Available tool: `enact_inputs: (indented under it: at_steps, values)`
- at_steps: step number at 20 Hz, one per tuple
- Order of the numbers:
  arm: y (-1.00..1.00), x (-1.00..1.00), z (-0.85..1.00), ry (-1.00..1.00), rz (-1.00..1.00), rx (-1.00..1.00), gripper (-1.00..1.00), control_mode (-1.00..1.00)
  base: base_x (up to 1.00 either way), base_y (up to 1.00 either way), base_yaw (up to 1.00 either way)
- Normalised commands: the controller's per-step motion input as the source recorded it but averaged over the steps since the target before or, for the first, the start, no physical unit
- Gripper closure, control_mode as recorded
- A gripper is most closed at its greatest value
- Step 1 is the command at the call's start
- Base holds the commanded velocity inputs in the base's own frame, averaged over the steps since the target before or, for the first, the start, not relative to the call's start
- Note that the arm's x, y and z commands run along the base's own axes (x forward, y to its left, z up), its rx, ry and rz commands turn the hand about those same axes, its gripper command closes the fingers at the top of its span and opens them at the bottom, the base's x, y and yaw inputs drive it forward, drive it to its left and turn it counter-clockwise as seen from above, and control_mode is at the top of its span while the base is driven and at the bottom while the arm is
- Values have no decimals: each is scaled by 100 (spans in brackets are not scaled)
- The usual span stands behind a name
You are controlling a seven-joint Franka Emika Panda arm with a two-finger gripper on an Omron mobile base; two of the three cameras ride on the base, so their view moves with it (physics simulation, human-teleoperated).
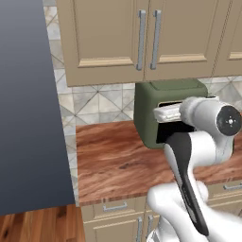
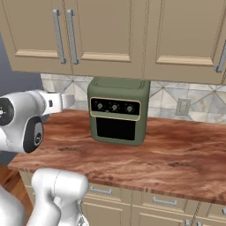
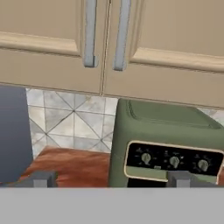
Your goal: The dining table condiment station is running low on mayonnaise. Refill the condiment station by opening the cabinet and taking the mayonnaise from the cabinet and placing it on the dining table.
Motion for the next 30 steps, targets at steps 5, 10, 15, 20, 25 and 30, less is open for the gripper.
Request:
enact_inputs:
  at_steps: [5,10,15,20,25,30]
  values:
    - [0,-7,79,-28,8,19,-100,-100,0,0,0]
    - [0,4,49,-20,9,19,-100,-100,0,0,0]
    - [0,44,3,-24,0,12,-100,-100,0,0,0]
    - [0,38,21,-31,0,2,-100,-100,0,0,0]
    - [2,34,58,-16,0,0,-100,-100,0,0,0]
    - [-1,15,47,-3,0,-1,-100,-100,0,0,0]
